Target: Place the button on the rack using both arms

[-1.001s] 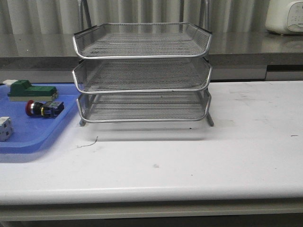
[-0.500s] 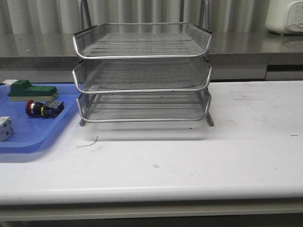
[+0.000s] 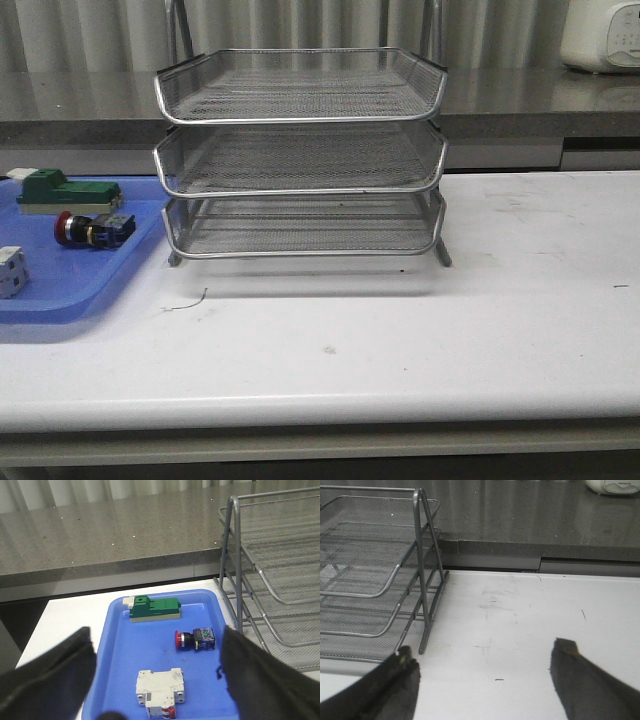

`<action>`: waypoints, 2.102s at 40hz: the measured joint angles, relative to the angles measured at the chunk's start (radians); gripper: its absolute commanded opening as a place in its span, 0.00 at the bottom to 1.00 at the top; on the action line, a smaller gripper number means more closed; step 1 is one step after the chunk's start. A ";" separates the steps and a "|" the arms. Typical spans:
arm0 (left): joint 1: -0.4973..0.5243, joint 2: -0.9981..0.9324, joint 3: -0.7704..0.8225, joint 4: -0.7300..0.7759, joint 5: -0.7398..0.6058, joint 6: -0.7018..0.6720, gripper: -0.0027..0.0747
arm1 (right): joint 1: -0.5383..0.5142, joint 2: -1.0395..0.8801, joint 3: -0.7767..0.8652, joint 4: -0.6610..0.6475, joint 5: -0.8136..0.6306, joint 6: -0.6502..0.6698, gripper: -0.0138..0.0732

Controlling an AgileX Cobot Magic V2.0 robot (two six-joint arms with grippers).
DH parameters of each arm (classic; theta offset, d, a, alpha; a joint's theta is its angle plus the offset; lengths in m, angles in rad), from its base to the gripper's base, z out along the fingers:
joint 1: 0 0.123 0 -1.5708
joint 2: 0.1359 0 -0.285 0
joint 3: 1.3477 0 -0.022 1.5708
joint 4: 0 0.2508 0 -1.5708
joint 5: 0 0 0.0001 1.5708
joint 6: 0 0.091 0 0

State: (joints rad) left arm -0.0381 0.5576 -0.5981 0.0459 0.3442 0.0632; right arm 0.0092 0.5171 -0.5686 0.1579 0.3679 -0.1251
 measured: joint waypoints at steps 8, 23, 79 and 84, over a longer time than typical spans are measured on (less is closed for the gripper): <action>0.000 0.000 0.000 0.000 0.001 0.000 0.91 | 0.000 0.000 0.000 0.000 0.000 0.000 0.91; 0.000 0.000 0.000 0.000 0.002 0.000 0.91 | 0.000 0.000 0.000 0.000 0.000 0.000 0.91; 0.000 0.000 0.000 0.000 0.005 0.000 0.91 | 0.000 0.735 -0.212 0.719 0.139 -0.404 0.91; 0.000 0.000 0.000 0.000 0.005 0.000 0.91 | 0.000 0.860 -0.250 1.023 0.189 -0.671 0.91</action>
State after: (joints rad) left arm -0.0381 0.5576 -0.5981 0.0459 0.3488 0.0632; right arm 0.0092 1.3771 -0.8182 1.1806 0.5567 -0.7962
